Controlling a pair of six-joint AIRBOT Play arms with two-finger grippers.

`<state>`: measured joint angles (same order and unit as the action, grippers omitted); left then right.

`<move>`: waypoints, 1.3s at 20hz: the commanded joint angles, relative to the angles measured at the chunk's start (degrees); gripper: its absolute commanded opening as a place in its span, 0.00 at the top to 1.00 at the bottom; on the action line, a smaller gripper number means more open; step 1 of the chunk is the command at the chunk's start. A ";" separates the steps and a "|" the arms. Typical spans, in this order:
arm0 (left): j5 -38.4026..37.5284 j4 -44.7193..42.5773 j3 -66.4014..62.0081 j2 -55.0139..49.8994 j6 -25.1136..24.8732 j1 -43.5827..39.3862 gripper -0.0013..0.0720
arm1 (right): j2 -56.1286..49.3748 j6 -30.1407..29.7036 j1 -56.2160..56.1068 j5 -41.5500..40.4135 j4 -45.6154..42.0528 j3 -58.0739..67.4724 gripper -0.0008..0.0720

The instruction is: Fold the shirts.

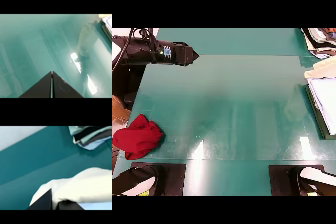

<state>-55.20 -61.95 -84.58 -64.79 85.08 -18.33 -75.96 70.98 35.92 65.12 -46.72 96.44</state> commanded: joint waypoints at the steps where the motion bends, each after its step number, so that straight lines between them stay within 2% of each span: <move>1: -0.76 -0.22 0.00 -0.02 -0.07 -0.02 0.95 | 4.66 0.98 2.64 5.38 -7.74 -3.72 0.97; 9: -3.13 -0.85 0.00 -0.02 -1.55 -0.02 0.95 | 17.27 1.18 13.18 5.05 -19.37 -30.01 0.97; 11: -3.15 -0.85 0.02 -0.04 -1.55 -0.02 0.95 | 18.62 1.18 15.56 5.05 -19.52 -34.32 0.94; 13: -3.17 -0.85 0.02 -0.02 -1.55 -0.02 0.95 | 19.28 1.18 17.53 5.14 -19.52 -37.68 0.67; 15: -3.17 -0.87 0.02 -0.02 -1.57 -0.02 0.95 | 19.21 2.03 19.67 5.84 -19.32 -38.75 0.22; 16: -3.17 -0.85 0.00 -0.02 -1.57 -0.02 0.95 | 19.23 3.08 20.37 5.99 -18.80 -38.14 0.17; 20: -2.95 -0.85 0.02 -0.02 -1.55 -0.02 0.95 | 19.26 3.17 16.09 6.67 -10.14 -32.35 0.18; 22: -1.99 -0.96 0.00 -0.02 -1.55 -0.02 0.95 | 19.26 3.15 9.07 6.93 -4.13 -30.36 0.18; 24: -2.34 -1.84 0.00 -0.02 -1.53 -0.02 0.95 | 19.23 3.10 -1.36 6.27 -2.82 -28.83 0.18; 25: -2.97 -1.84 0.00 -0.02 -1.51 -0.02 0.95 | 19.21 3.10 -6.45 5.16 -2.91 -28.57 0.22; 26: -2.49 -1.79 0.00 -0.02 -1.51 -0.02 0.95 | 19.21 3.06 -11.61 3.37 -2.95 -28.59 0.32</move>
<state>-57.74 -63.40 -84.58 -64.79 83.55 -18.33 -56.77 74.04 35.88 71.02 -52.47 66.52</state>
